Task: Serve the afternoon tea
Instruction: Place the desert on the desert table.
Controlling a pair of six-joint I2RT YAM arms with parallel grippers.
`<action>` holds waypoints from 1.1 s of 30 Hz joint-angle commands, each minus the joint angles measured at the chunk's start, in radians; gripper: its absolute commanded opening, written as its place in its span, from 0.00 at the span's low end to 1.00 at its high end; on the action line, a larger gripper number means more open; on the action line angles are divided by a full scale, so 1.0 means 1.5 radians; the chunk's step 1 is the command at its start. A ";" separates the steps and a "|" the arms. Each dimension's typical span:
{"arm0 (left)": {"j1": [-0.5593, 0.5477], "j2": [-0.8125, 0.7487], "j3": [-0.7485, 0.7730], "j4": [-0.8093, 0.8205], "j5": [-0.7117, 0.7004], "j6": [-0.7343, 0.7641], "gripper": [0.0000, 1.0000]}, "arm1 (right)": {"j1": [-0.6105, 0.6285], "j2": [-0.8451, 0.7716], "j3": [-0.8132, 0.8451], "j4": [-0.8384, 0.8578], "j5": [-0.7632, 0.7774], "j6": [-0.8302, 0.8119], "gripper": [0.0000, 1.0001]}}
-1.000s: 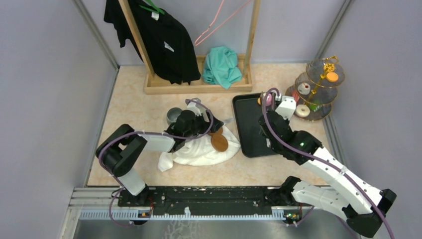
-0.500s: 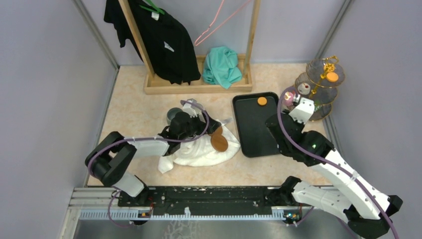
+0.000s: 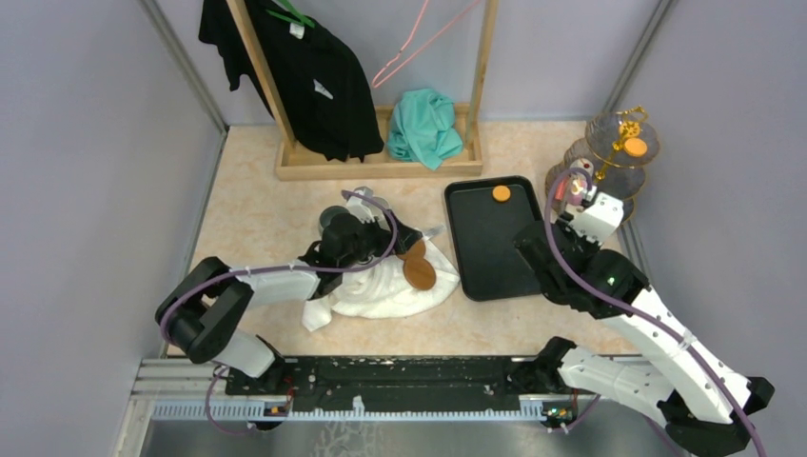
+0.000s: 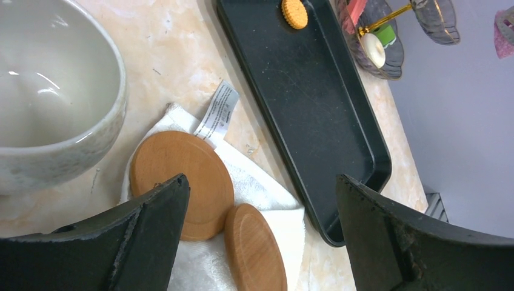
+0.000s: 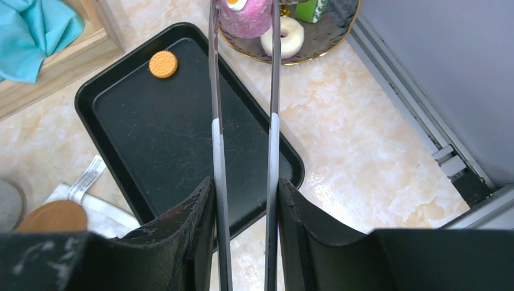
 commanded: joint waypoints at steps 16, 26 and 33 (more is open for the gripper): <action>-0.005 -0.052 -0.010 0.008 0.011 -0.002 0.93 | -0.190 -0.004 0.005 0.166 -0.087 -0.175 0.00; -0.006 -0.055 -0.011 0.007 0.010 -0.001 0.93 | -0.273 0.004 -0.006 0.223 -0.152 -0.236 0.00; -0.007 -0.059 -0.013 0.004 0.007 0.001 0.93 | -0.350 0.016 -0.012 0.264 -0.209 -0.285 0.00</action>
